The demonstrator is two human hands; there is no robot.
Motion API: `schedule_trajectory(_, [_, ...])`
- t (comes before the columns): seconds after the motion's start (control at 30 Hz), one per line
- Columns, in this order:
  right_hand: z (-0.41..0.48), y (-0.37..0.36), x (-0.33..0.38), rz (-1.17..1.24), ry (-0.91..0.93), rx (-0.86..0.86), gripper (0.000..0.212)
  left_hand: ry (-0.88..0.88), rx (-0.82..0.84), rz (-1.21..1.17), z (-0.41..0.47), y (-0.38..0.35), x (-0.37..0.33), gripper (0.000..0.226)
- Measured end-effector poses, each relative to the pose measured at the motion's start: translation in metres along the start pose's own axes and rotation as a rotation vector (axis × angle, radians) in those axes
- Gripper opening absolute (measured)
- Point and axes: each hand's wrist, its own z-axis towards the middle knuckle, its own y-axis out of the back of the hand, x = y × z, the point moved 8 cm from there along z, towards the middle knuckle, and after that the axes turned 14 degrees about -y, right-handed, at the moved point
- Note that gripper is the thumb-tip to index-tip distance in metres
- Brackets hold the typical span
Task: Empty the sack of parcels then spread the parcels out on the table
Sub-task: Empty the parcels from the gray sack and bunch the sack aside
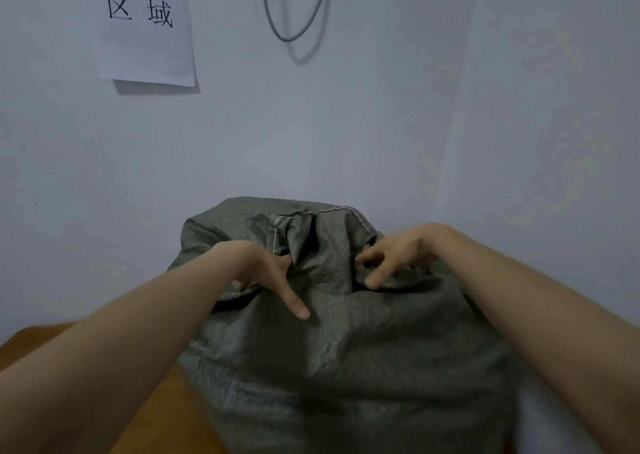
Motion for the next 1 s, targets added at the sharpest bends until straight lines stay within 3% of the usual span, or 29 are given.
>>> schedule_trajectory(0.07, [0.006,-0.029,0.006,-0.208,-0.055,0.056,0.108,0.016,-0.017,0.166,-0.001,-0.007,0.000,0.145])
schedule_trajectory(0.17, [0.019,-0.051,0.010,-0.521,-0.125,-0.078,0.129,0.012,-0.035,0.216,0.003,-0.016,0.000,0.145])
schedule_trajectory(0.23, [0.025,-0.047,0.018,-0.579,-0.092,-0.307,0.108,-0.007,-0.050,0.163,0.005,-0.017,-0.002,0.145])
schedule_trajectory(0.3, [0.023,-0.025,0.026,-0.491,-0.012,-0.603,0.056,-0.023,-0.067,0.112,0.005,-0.017,-0.005,0.143])
schedule_trajectory(0.37, [0.016,0.000,0.023,-0.359,0.023,-0.765,0.027,-0.052,-0.116,0.120,0.002,-0.014,-0.012,0.130])
schedule_trajectory(0.5, [-0.001,0.038,0.004,-0.078,0.039,-0.836,0.008,-0.159,-0.507,0.317,-0.004,0.022,-0.024,0.047])
schedule_trajectory(0.57, [0.003,0.046,-0.007,0.063,0.050,-0.818,0.021,-0.134,-0.702,0.498,-0.016,0.039,-0.032,0.025])
schedule_trajectory(0.67, [0.018,0.047,-0.022,0.275,-0.021,-0.748,0.092,-0.135,-0.776,0.916,-0.018,0.042,-0.048,0.025])
schedule_trajectory(0.73, [0.028,0.047,-0.033,0.384,-0.086,-0.686,0.127,-0.174,-0.765,0.831,-0.012,0.041,-0.041,0.025])
schedule_trajectory(0.8, [0.035,0.047,-0.038,0.416,-0.115,-0.640,0.146,-0.230,-0.739,0.582,-0.004,0.044,-0.025,0.030])
schedule_trajectory(0.9, [0.046,0.043,-0.039,0.437,-0.093,-0.520,0.151,-0.271,-0.694,0.231,0.003,0.045,-0.010,0.075])
schedule_trajectory(1.0, [0.057,0.028,-0.036,0.279,-0.110,-0.338,0.148,-0.206,-0.647,0.127,0.007,0.045,-0.007,0.127])
